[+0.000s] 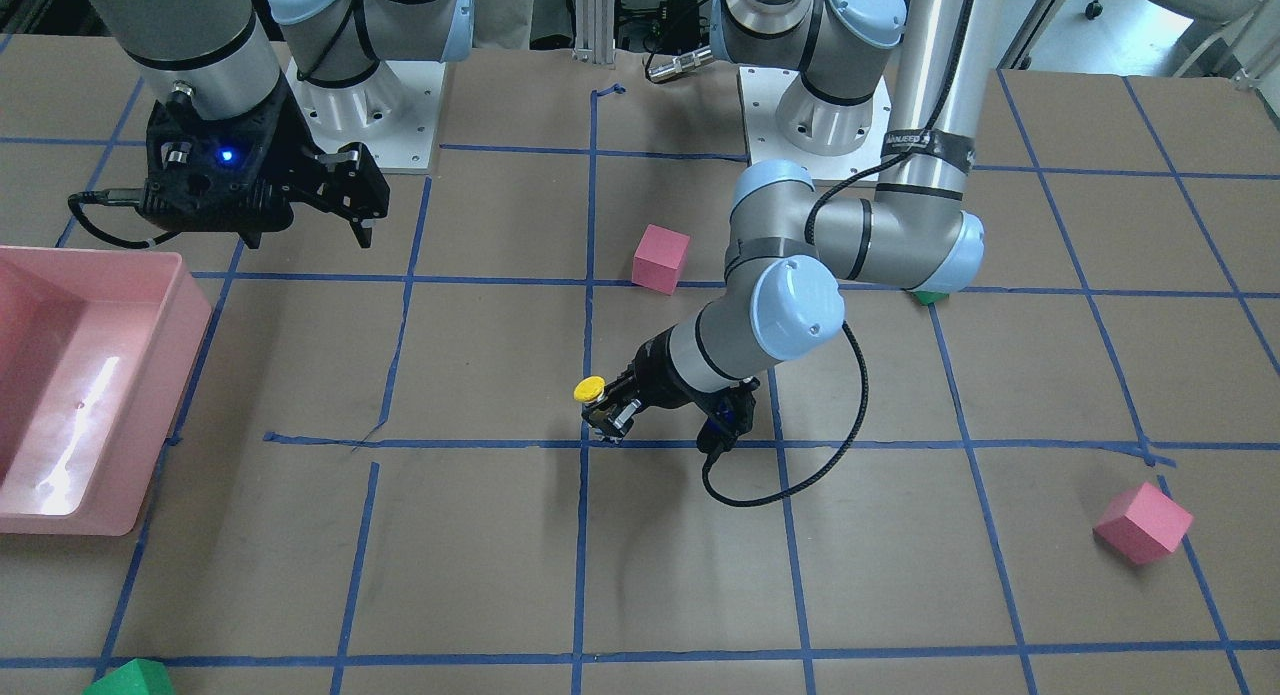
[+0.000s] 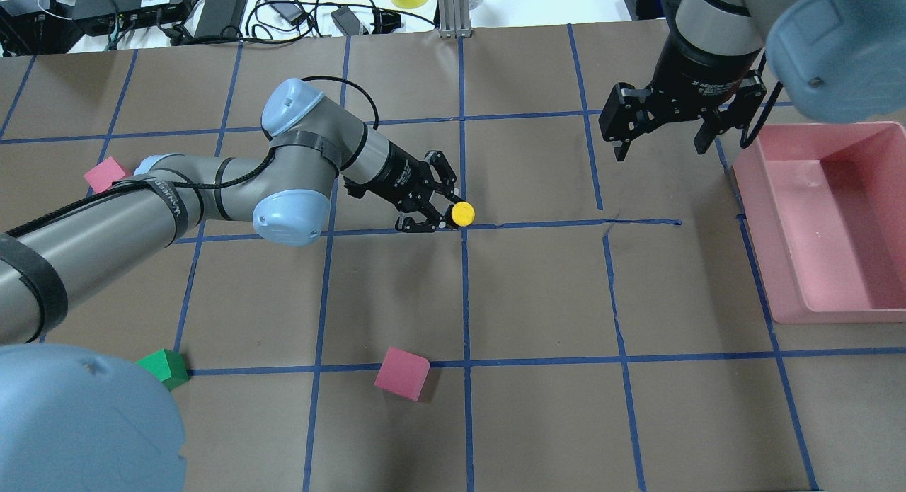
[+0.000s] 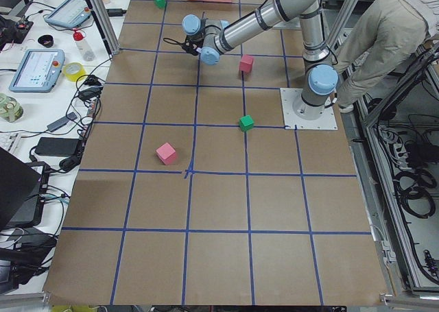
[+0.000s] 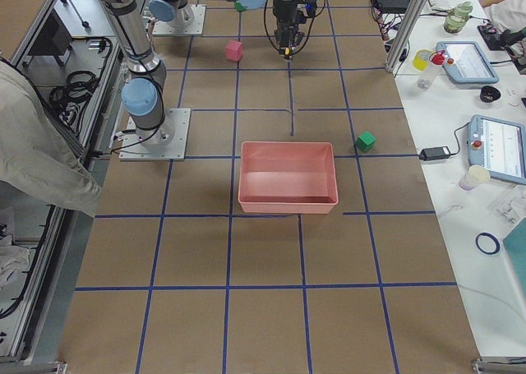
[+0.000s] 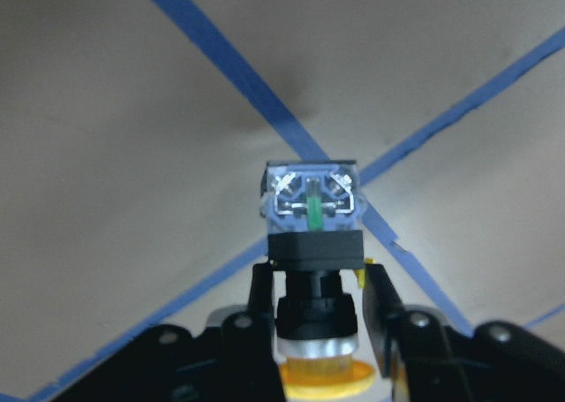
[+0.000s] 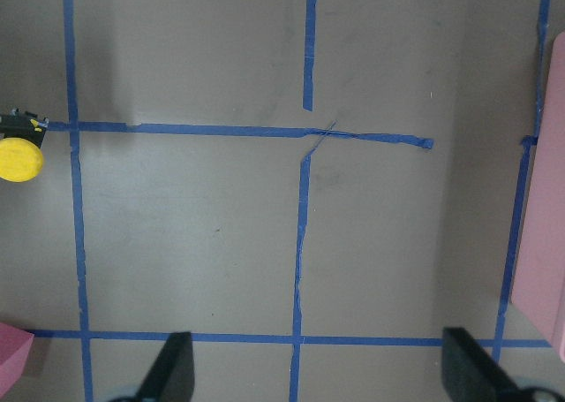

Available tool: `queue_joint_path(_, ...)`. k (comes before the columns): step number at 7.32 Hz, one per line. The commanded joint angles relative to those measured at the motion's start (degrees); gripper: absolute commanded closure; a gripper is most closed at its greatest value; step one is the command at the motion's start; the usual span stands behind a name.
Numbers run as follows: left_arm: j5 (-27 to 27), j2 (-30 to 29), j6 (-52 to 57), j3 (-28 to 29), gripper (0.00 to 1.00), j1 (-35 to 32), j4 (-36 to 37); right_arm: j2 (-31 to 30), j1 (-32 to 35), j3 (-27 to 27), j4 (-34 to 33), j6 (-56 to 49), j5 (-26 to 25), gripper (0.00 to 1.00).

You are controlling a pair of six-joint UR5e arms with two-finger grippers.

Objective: Align button upright
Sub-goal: 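Rotate the switch yellow cap down and set it upright with the left gripper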

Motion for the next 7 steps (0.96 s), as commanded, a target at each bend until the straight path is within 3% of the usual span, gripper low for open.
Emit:
queue_joint_path(1, -8.7, -1.2, -2.7, -2.2, 1.0, 1.1, -0.2, 0.0, 0.0, 0.0, 0.0, -0.1, 0.0, 0.0)
queue_joint_path(6, -9.3, -6.0, -2.9, -2.4, 1.0, 1.3, -0.2, 0.0, 0.0, 1.0, 0.0, -0.1, -0.6, 0.0)
queue_joint_path(7, -8.4, -6.0, -2.8, -2.1, 0.67, 1.3, -0.2, 0.0, 0.0, 1.0, 0.0, -0.1, -0.7, 0.0)
